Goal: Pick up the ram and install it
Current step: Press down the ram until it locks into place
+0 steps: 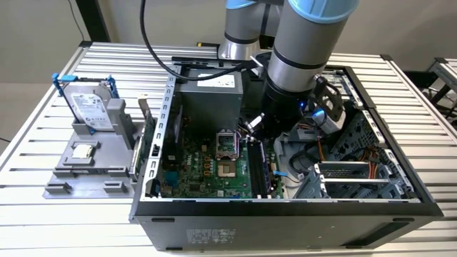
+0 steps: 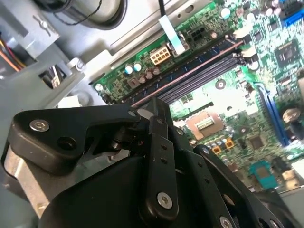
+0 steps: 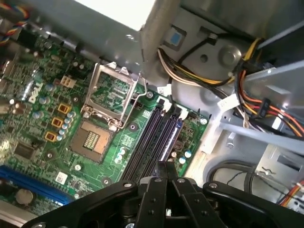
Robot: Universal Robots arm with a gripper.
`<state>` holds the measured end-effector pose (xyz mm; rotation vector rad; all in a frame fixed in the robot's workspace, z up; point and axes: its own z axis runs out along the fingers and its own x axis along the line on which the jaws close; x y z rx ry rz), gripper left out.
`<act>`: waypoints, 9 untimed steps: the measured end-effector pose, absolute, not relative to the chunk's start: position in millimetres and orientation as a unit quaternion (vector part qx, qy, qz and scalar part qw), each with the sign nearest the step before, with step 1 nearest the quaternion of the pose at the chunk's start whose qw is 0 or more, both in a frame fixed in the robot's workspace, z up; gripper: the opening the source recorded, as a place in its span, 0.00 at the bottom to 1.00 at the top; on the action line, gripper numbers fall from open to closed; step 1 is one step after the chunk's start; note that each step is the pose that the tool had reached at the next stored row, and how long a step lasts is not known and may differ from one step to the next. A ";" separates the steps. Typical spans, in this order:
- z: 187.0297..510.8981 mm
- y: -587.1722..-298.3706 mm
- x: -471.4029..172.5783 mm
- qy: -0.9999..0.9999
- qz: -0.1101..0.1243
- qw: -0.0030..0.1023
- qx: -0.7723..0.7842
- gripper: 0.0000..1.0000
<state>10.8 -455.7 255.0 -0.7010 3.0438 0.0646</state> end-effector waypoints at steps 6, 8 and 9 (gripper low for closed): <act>255.1 -455.8 10.7 0.962 0.020 0.007 -0.272 0.00; 255.1 -455.8 10.6 0.957 0.021 0.007 -0.289 0.00; 255.0 -455.7 10.7 0.954 0.021 0.007 -0.298 0.00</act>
